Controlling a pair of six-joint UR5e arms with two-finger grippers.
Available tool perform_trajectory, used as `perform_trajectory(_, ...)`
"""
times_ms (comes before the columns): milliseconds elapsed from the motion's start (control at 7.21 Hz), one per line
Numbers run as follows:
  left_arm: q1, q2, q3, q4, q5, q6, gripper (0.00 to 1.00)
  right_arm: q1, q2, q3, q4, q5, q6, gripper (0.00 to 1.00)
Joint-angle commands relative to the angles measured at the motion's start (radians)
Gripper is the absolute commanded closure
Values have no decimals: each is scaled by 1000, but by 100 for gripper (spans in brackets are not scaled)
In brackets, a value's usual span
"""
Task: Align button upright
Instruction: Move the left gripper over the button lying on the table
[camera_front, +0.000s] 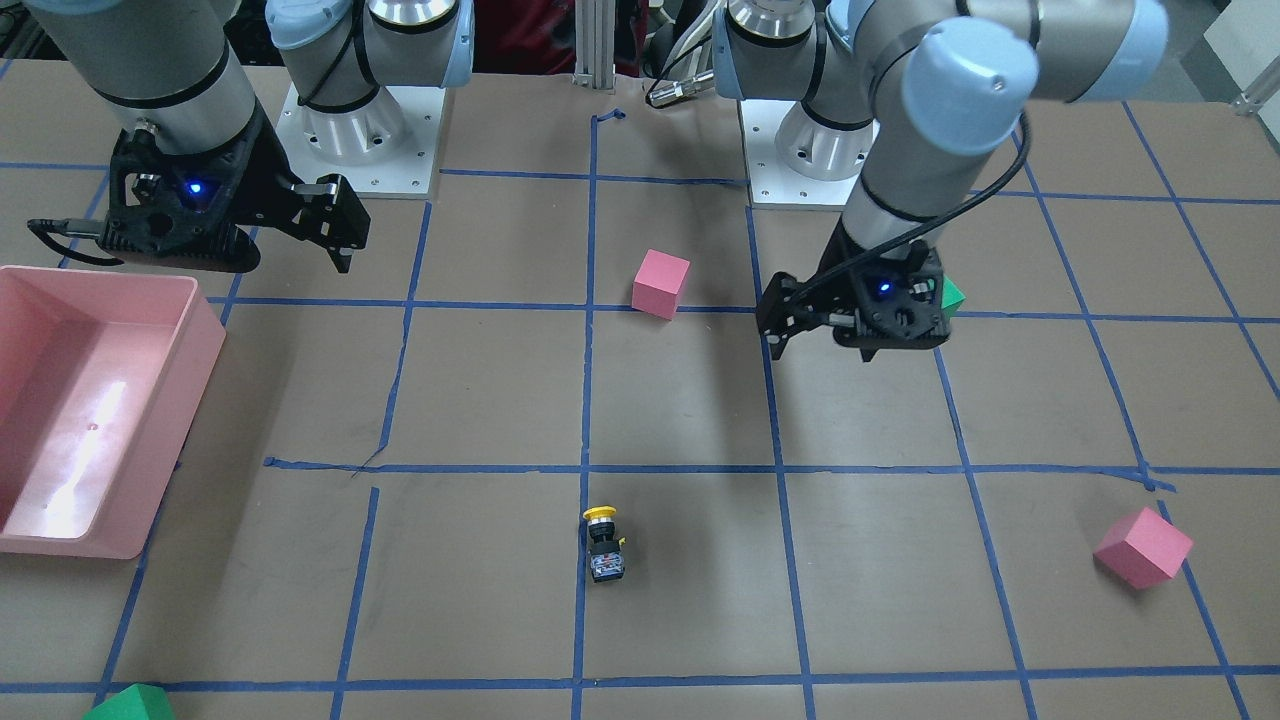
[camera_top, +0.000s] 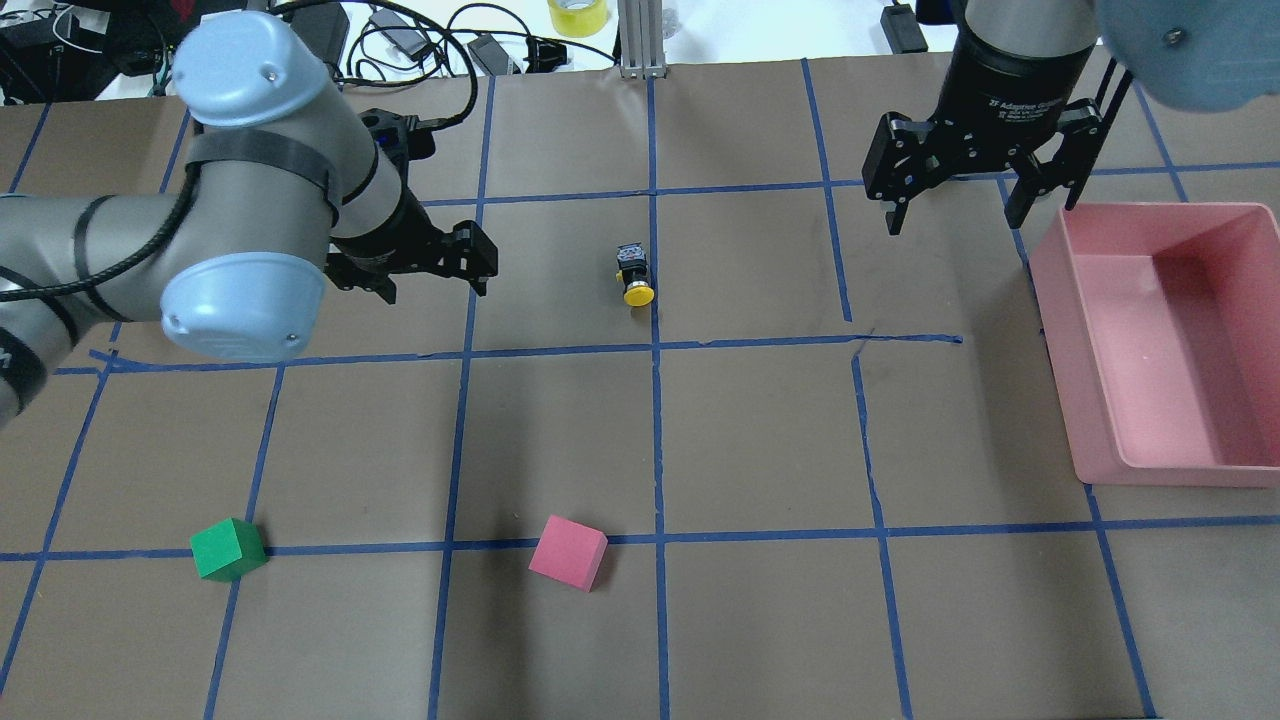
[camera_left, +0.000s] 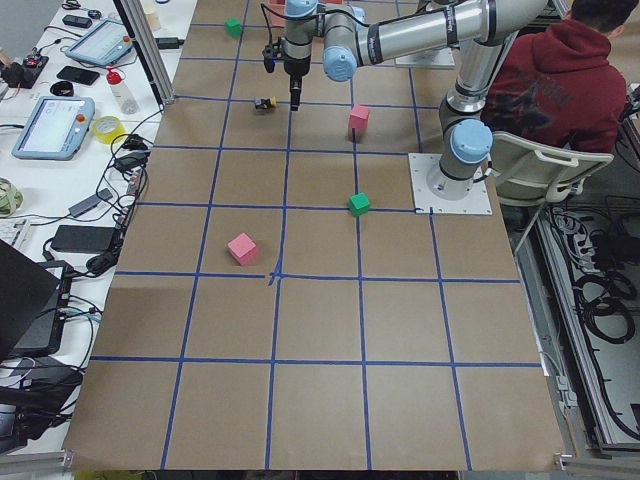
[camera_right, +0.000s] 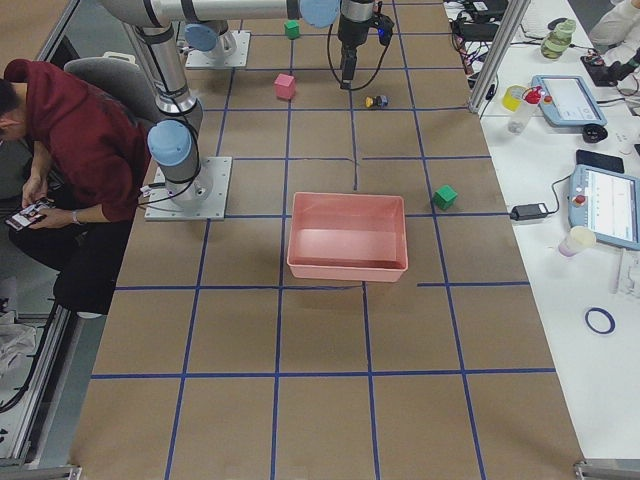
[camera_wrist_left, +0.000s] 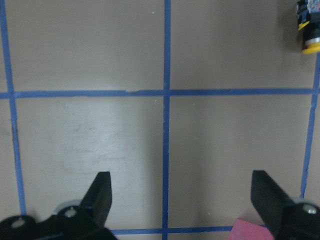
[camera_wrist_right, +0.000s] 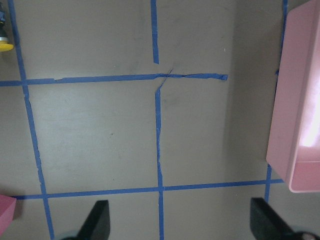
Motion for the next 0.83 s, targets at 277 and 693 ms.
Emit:
perform_trajectory(277,-145,-222,-26,467,83,-157,0,0,-1,0,0,5,-24,0)
perform_trajectory(693,-199,-351,-18,719,102,-204,0,0,1,15,-1,0,-24,0)
